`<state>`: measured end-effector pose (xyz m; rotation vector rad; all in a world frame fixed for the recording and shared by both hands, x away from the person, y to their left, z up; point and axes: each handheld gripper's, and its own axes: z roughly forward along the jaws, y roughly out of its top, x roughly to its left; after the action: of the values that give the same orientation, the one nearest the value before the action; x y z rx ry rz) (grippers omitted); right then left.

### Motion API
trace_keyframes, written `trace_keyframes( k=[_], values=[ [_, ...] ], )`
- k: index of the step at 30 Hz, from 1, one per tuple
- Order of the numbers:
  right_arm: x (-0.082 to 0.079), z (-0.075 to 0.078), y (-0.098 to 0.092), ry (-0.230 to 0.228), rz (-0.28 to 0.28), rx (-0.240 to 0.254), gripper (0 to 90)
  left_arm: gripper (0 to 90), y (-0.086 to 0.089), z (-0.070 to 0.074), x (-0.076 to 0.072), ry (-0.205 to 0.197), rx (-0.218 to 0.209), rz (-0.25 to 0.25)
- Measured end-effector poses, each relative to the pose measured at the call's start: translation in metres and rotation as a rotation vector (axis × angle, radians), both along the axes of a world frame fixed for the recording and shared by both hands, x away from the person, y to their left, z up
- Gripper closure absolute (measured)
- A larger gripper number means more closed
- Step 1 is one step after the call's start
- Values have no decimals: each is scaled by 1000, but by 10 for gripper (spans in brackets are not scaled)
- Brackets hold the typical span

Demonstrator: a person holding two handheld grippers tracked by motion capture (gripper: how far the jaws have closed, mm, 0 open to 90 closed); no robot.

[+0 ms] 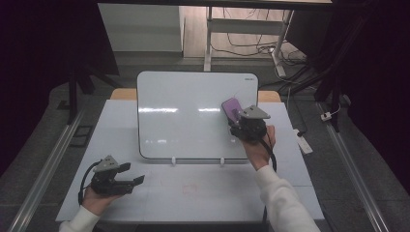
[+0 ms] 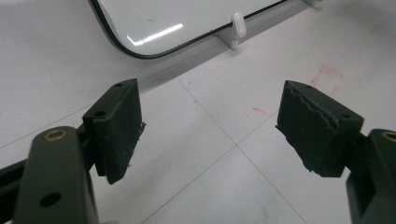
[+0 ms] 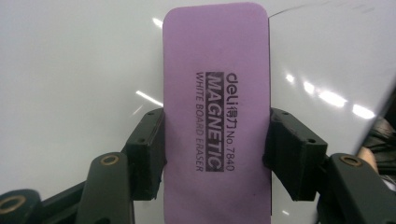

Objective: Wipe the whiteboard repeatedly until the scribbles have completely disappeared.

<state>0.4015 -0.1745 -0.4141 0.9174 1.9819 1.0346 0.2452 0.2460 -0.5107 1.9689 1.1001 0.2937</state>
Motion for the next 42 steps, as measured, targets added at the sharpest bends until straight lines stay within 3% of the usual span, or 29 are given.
trace_keyframes(
  k=[4, 7, 10, 24, 29, 34, 42],
  values=[
    [13, 16, -10, -15, -54, 33, 409, 232, 0, 0, 0, -1, 0, 1],
    [17, 19, -12, -8, -61, 57, 409, 232, 0, 0, 0, -2, -1, 2],
    [13, 16, -10, -22, -63, 38, 409, 232, 0, 0, 0, 0, -1, 0],
    [-33, -37, 9, 57, 71, -34, 410, 231, -2, 0, 0, 0, 5, 0],
    [-39, -44, 9, 56, 83, -50, 409, 231, -1, 0, 0, 0, 4, 0],
    [-33, -37, 5, 48, 72, -47, 409, 231, -1, 0, 0, 0, 3, 1],
    [0, -1, -4, -4, -14, 9, 409, 231, -1, 0, 0, 1, 3, 2]
  ],
)
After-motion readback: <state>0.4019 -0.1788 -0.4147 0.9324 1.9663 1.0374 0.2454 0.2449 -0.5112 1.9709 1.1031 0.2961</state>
